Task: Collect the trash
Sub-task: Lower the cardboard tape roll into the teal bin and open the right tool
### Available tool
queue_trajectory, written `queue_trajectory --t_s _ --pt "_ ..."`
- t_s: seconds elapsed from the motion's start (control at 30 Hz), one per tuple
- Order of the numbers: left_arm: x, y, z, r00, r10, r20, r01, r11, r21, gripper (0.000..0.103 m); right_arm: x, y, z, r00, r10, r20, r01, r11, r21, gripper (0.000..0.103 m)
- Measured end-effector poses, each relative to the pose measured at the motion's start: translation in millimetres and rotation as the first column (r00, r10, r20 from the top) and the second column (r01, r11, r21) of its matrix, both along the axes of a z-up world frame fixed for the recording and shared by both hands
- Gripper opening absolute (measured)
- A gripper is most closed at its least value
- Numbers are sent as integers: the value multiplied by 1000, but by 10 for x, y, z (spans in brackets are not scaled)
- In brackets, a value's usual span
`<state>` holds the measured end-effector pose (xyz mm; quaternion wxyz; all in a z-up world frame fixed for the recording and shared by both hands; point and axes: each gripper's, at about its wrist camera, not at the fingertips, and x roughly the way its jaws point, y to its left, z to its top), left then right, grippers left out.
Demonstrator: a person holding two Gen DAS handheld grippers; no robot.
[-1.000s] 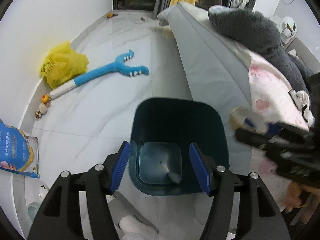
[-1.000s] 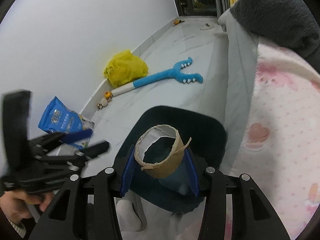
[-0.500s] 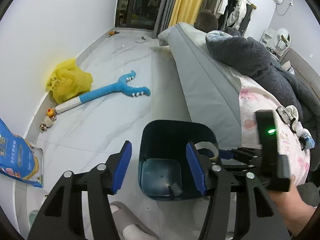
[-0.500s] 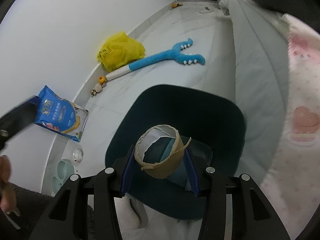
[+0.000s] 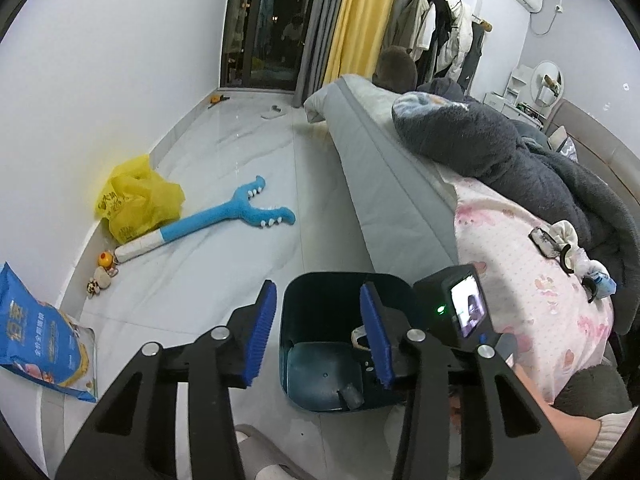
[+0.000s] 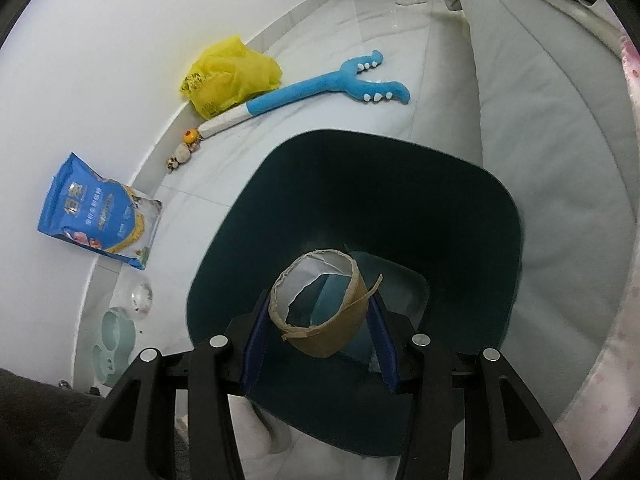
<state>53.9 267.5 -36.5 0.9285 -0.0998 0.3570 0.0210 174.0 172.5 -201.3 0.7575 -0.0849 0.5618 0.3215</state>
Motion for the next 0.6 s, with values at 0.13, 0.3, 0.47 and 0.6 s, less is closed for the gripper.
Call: queue_trajectory --t_s 0.13,0.3,0.47,0.6 --pt "-18 -8 66 1000 -1 15 1 1000 9 45 -6 10 -54 1000 -2 -7 2 1000 -25 58" --pt "-33 -57 185 999 -6 47 6 1000 13 45 -27 -8 22 1000 1 1 -1 1000 -19 69" --pt "-52 -117 324 997 -11 81 10 1000 21 46 -55 -60 213 1000 5 22 -5 1000 26 73" --pt "-46 -178 418 994 -17 106 15 1000 21 46 -100 -112 476 998 15 66 -21 996 84 74"
